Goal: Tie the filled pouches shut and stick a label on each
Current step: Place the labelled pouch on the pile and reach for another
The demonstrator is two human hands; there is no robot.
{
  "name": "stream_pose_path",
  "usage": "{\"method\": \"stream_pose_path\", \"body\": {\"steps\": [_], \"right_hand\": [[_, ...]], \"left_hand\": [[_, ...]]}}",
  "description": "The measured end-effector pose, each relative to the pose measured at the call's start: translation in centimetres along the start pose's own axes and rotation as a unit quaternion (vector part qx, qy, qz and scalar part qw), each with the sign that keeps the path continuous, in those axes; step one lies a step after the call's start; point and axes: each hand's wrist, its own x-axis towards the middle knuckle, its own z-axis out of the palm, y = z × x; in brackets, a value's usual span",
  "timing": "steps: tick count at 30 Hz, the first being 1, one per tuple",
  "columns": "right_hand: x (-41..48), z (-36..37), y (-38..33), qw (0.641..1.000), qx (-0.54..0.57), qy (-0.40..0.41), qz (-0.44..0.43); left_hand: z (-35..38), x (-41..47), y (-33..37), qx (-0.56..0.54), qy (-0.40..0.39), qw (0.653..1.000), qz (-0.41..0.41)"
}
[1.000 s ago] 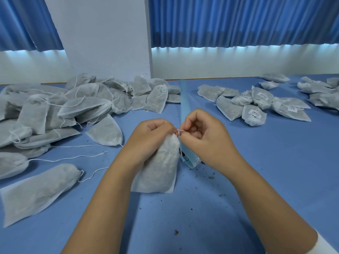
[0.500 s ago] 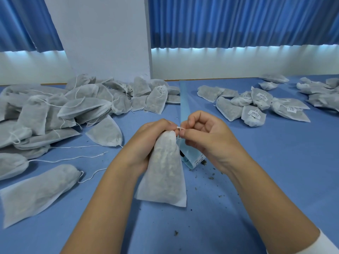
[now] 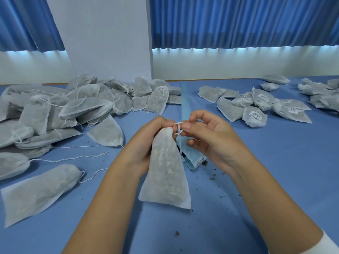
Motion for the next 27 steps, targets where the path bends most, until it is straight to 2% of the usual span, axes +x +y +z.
{"method": "stream_pose_path", "body": {"steps": [4,9,17,27], "right_hand": [[0.0,0.5,0.4,0.996,-0.066,0.025,-0.056],[-0.1,0.8,0.8,0.978,-0.148,0.054,-0.134],[-0.3,1.2,1.0,0.964,-0.194,0.092,-0.159],[-0.5,1.1,0.9,0.959,-0.215,0.080,-0.165]], "left_hand": [[0.2,-0.1,0.0,-0.016,-0.041,0.999,-0.012],[0.2,-0.1,0.0,-0.043,-0.041,0.998,-0.012],[0.3,0.1,-0.2,-0.041,-0.024,0.999,0.003],[0.1,0.1,-0.2,-0.005,0.013,0.999,0.032]]}}
